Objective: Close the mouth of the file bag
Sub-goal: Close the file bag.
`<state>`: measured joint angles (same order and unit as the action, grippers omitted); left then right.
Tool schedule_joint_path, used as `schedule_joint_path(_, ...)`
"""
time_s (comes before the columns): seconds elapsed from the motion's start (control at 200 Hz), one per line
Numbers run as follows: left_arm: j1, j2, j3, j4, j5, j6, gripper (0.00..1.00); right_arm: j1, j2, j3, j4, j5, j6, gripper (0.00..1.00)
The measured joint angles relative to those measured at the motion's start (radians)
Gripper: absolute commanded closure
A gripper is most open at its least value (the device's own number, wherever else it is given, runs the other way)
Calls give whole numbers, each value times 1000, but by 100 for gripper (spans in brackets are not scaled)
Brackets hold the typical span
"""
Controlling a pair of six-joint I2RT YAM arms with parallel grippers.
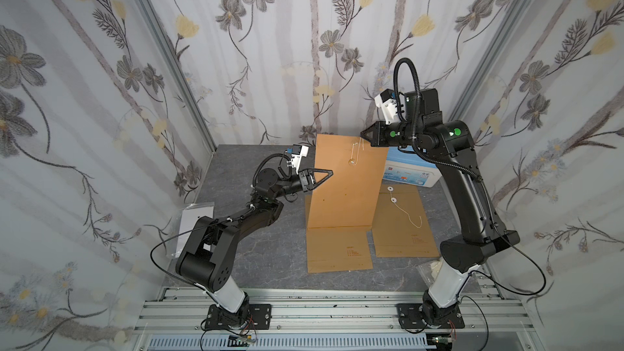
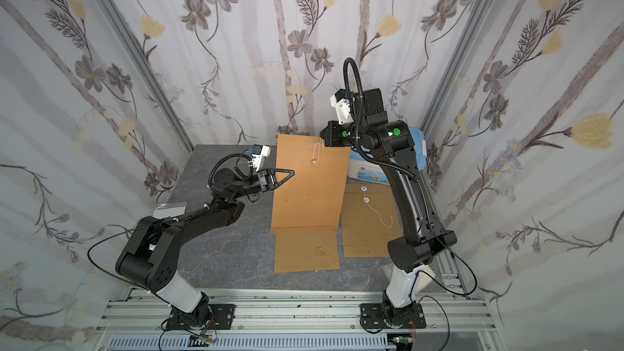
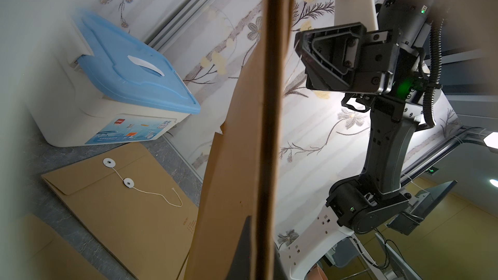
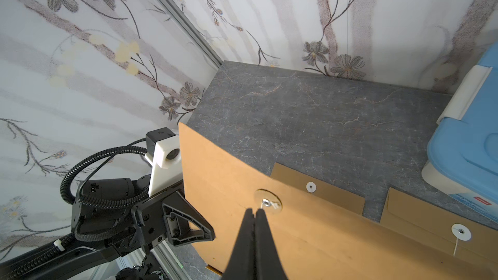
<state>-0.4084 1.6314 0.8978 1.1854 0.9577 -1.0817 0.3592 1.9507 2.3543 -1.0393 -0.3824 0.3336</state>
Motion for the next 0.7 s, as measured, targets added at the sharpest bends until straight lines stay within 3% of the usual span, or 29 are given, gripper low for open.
schedule_joint_path(0.699, 4, -17, -12, 46, 3, -18, 100, -19, 39, 51, 5, 26, -2, 100)
